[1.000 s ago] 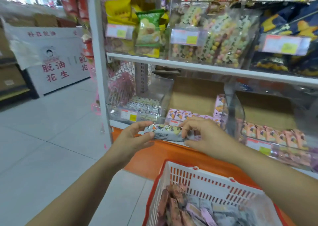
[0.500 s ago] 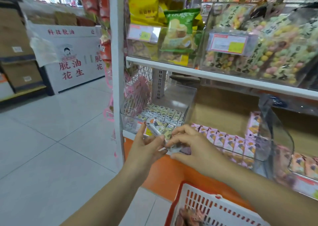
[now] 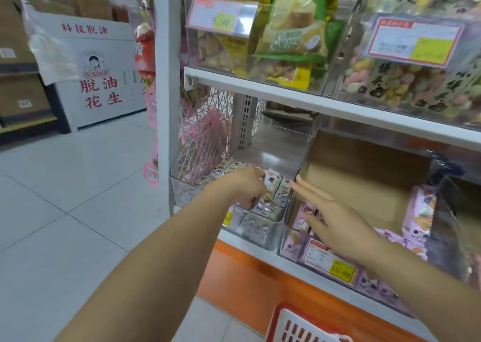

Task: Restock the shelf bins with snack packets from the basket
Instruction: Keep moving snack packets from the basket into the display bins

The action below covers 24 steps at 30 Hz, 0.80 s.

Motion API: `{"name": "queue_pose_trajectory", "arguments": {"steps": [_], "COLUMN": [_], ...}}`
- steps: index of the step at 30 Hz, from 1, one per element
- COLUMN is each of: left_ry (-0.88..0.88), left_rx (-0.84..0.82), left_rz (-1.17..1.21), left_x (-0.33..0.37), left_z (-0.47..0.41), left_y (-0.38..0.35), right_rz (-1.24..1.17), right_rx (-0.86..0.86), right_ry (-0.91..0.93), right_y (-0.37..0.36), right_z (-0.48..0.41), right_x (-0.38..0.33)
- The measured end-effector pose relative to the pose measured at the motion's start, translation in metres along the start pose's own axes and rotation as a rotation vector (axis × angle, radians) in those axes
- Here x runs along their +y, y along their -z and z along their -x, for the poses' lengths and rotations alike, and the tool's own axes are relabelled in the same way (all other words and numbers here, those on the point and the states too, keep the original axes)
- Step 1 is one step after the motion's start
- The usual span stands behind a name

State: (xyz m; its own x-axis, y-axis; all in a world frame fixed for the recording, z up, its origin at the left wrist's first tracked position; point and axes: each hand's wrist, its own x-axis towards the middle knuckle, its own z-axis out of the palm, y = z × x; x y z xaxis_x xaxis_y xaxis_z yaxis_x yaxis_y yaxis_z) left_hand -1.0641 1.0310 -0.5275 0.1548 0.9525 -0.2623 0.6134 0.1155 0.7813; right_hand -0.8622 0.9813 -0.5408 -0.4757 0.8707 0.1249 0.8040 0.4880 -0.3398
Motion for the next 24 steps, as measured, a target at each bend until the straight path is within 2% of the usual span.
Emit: {"name": "queue_pose_trajectory", "arguments": {"steps": [2,6,9,18,21,24], "left_ry": [0.036,0.063,0.036,0.000,-0.027,-0.154], "left_rx": [-0.052,-0.171,-0.180,-0.177,-0.077,0.187], "left_rz": [-0.177,-0.304,-0.539,-0.735,-0.733,-0.517], "left_x": [0.001,-0.002,-0.002,0.003,0.001,-0.011], "left_z": [-0.008,-0.027,-0.034,-0.020,-0.010,0.018], "left_y": [-0.004,-0.013,-0.017,-0.016,-0.021,-0.033], "right_rz": [-0.005,0.008,-0.009,0.000,0.034,0.004], "right_rx": [-0.002,-0.023,-0.022,-0.038,-0.038,0.021], "right_ry": [-0.013,-0.058,-0.060,-0.053,-0.024,0.035], "right_y": [0.002,0.000,-0.001,0.001,0.001,-0.004], "right_z": [0.000,0.002,0.003,0.004,0.005,0.018], "right_x": [-0.001,-0.001,-0.001,-0.004,-0.004,-0.007]}}
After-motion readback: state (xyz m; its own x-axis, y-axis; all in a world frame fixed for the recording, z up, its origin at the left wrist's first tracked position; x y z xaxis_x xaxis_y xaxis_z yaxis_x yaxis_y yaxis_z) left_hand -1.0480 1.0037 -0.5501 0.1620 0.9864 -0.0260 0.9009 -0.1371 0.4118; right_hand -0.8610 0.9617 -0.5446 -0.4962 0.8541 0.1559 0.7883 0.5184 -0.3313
